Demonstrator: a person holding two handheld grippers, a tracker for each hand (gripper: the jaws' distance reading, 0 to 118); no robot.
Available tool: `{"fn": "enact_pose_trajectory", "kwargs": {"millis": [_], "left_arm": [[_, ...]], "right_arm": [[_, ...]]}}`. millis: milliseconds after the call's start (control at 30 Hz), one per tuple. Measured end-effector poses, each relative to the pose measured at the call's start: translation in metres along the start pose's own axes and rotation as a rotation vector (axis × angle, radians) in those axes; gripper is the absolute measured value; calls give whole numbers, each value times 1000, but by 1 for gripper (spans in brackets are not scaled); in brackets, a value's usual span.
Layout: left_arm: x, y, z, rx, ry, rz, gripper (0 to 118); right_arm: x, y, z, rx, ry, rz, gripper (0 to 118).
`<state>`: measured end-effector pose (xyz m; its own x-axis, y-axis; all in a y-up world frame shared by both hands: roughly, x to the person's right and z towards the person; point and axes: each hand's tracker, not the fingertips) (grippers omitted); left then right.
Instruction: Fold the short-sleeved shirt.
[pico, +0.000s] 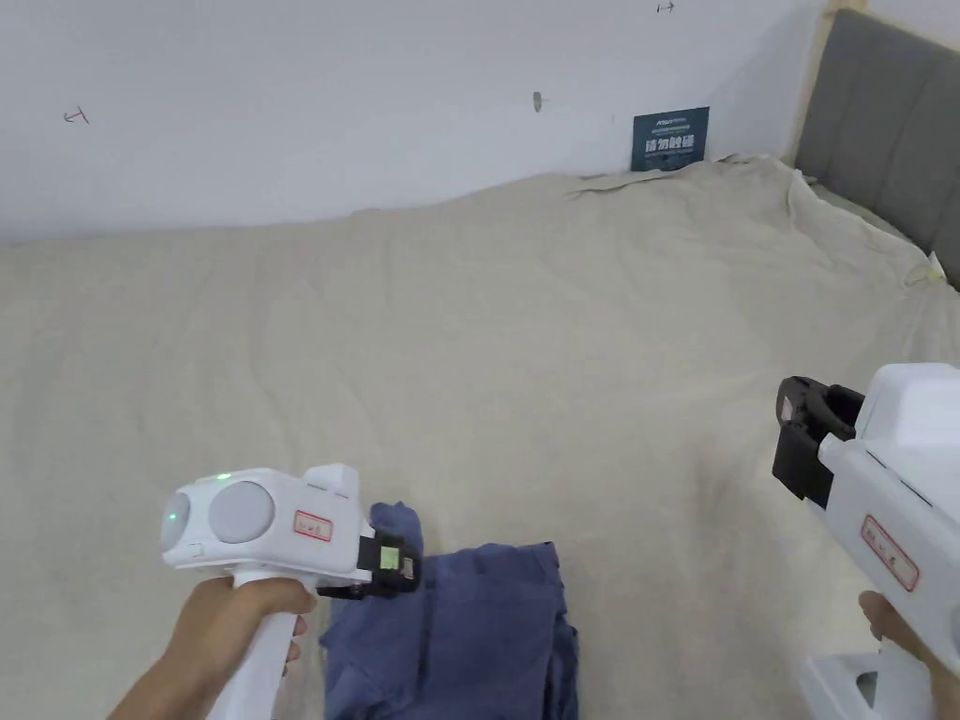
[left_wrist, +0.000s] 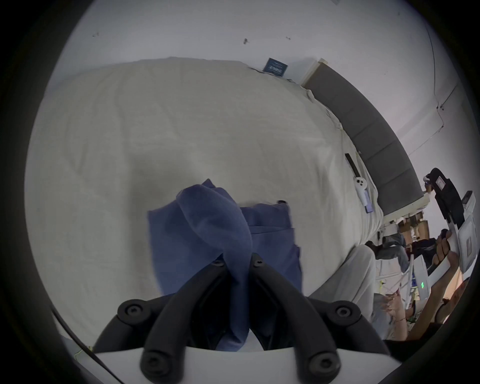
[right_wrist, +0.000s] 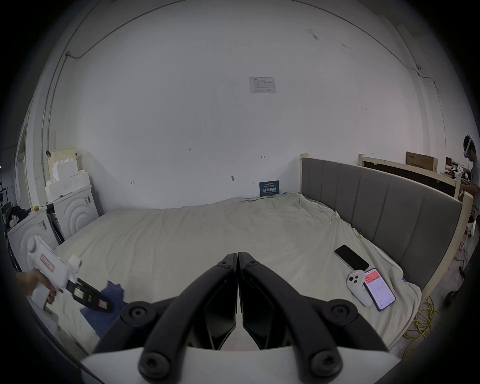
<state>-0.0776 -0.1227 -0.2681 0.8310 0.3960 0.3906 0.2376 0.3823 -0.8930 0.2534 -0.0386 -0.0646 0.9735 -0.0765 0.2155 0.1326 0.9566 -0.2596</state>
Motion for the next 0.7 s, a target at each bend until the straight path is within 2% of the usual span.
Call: {"fn": "enact_pose_trajectory", "kwargs": {"millis": [167,367,400,467,600,633,700], "left_arm": [[36,-4,-56,-92,14,-94,9],[49,-12,-107,-143,71,-76,10],[50,-13,-109,-142,77,-75,15],[51,-14,-106,-130,67,-64,33],[52,-11,-87,-86,-12,-32,113],[53,-10,-79,-58,-18,-41,118],[53,-8,-60,22,-27,-50,118]], "right_arm": [[6,-2,2,-8,-15,-2,0],[11,-5,7,-17,-29,-6,0],[12,-5,8,-18,-31,-5,0],[14,-5,9,-20,-37,-1,0],[15,-4,11,-19,-48,-5,0],[15,-3,12,-17,-50,-7,0],[13,-2,12,-14,-51,-9,0]]}}
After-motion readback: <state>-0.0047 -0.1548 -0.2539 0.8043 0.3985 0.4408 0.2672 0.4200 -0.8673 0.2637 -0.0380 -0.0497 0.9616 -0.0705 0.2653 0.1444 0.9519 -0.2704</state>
